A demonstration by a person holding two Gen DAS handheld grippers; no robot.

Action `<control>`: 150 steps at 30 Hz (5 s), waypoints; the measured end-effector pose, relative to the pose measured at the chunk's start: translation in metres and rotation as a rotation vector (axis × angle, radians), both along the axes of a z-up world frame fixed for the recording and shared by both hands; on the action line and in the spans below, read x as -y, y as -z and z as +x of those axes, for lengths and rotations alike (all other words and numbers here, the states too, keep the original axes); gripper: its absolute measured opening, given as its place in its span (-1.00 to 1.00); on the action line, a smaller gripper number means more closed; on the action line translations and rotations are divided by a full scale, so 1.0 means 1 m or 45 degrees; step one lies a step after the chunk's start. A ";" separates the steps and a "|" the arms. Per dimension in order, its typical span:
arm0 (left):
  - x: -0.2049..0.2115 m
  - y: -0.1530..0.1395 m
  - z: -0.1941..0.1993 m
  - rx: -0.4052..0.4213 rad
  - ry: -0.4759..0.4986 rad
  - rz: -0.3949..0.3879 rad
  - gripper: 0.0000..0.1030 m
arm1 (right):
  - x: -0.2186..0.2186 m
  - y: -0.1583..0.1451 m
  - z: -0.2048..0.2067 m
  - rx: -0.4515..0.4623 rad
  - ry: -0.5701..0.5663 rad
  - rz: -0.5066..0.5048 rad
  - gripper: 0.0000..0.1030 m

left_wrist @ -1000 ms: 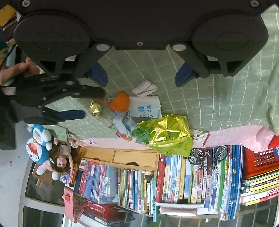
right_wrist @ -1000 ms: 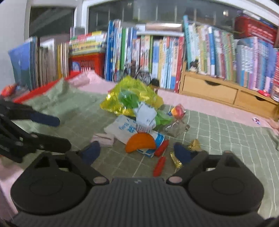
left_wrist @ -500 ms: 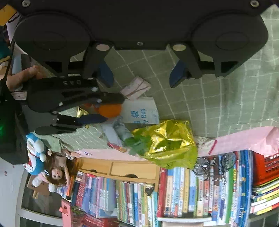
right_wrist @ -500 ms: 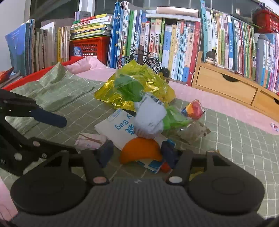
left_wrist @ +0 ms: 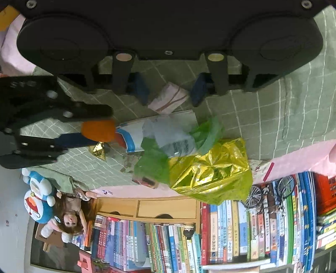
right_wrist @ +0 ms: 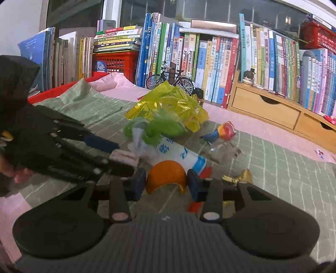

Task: Organize books
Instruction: 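Grasp the small white paper packet with the left tool while the right tool grasps the orange peel, then carry the paper packet and orange peel down to the black bin, then open the left tool over the bin while the right tool drops the orange peel, then raise both tools back over the bed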

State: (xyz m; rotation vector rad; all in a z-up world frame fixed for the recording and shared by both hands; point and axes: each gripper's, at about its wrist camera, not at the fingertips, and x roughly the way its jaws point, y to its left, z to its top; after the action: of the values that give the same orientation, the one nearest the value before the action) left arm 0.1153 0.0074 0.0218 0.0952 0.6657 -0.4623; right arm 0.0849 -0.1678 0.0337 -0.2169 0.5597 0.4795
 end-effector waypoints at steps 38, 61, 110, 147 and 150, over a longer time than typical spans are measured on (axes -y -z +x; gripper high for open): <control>-0.023 -0.028 -0.190 0.033 -0.021 -0.259 -0.51 | 0.027 -0.001 -0.140 -0.118 0.039 0.331 -0.09; -0.019 -0.013 -0.289 -0.075 0.102 -0.252 -0.51 | 0.026 0.035 -0.220 -0.288 -0.007 0.320 -0.09; -0.023 0.084 -0.253 -0.490 -0.142 -0.206 0.99 | 0.039 0.081 -0.220 -0.470 0.177 0.276 0.64; -0.034 0.032 -0.271 -0.383 -0.105 -0.312 0.99 | 0.044 0.032 -0.234 -0.318 0.278 0.237 1.00; -0.036 0.012 -0.272 -0.315 -0.082 -0.309 0.99 | 0.048 0.016 -0.233 -0.251 0.284 0.253 1.00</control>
State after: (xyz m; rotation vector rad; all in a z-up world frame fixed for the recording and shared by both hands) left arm -0.1566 0.0434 0.0100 -0.2151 0.8471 -0.4939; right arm -0.1482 -0.2157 0.0176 0.0841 0.7153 0.3381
